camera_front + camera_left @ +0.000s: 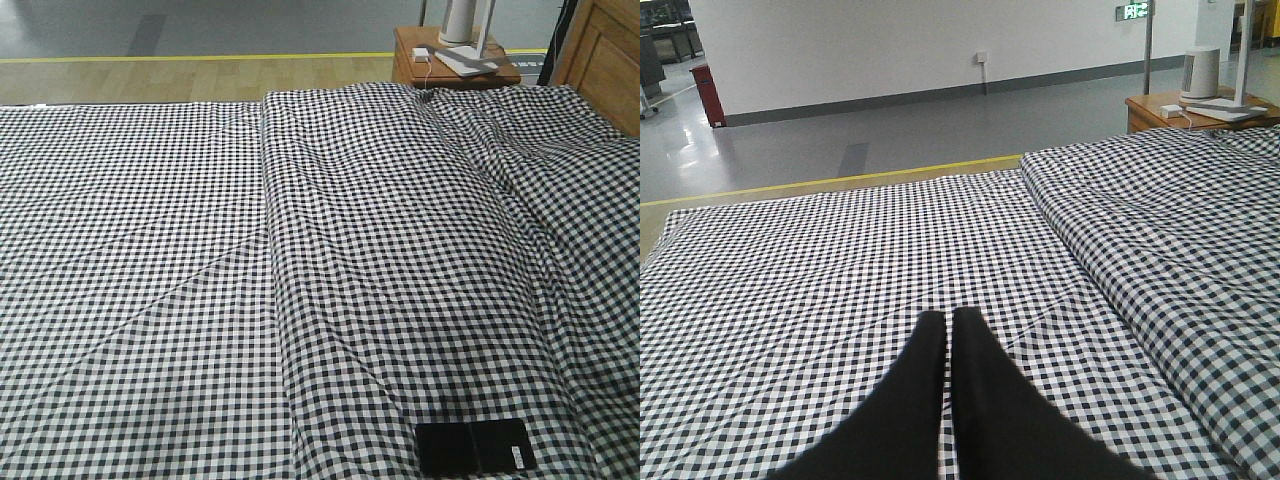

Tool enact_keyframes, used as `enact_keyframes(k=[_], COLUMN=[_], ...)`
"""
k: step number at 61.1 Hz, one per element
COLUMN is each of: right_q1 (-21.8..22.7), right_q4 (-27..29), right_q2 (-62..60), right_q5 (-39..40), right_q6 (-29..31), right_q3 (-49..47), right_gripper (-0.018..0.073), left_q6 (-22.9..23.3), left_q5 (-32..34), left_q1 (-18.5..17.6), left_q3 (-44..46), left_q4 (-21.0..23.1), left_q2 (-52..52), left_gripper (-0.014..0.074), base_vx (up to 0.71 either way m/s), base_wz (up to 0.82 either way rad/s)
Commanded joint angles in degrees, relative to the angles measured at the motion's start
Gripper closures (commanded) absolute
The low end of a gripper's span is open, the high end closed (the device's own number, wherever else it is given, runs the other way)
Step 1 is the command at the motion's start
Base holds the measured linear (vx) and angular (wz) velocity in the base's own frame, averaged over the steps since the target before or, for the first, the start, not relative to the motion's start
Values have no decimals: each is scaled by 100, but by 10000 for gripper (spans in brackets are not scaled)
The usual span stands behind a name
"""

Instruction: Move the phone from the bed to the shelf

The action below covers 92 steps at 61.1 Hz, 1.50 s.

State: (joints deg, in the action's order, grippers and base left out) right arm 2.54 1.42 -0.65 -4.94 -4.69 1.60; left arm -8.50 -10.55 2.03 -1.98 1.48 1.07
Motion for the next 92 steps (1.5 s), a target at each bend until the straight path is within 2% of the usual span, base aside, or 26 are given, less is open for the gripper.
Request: enact_keyframes(k=[1, 12, 29, 38, 49, 64, 74, 82, 92], right_q1=[41, 41, 41, 41, 41, 41, 41, 41, 41], right_q4=[-51, -51, -51, -51, -51, -51, -51, -51, -39], right_q2=[-65, -65, -65, -65, 92, 1306, 2386, 3134, 3897], right_q5=[540, 953, 2895, 2909, 2826, 1551, -174, -1385, -1797], right_q6=[55, 55, 210, 252, 722, 821, 821, 821, 821], right_q3=[23, 17, -62, -653, -1605, -3198, -4296, -4826, -4905], right_gripper=[564, 564, 564, 564, 564, 564, 563, 557, 515], left_q6=[33, 33, 33, 33, 33, 33, 33, 33, 33], left_q5=[417, 417, 417, 417, 417, 417, 417, 417, 417], left_q1=[18, 18, 18, 18, 18, 18, 18, 18, 18], left_q3=[132, 132, 132, 132, 132, 132, 132, 132, 132], left_q4=[52, 52, 52, 52, 52, 52, 52, 52, 52], left_q2=[34, 34, 34, 34, 34, 34, 34, 34, 34], left_gripper=[595, 595, 595, 595, 595, 595, 595, 595, 595], base_vx=[0, 0, 0, 0, 0, 0, 0, 0, 0], base_wz=[0, 0, 0, 0, 0, 0, 0, 0, 0])
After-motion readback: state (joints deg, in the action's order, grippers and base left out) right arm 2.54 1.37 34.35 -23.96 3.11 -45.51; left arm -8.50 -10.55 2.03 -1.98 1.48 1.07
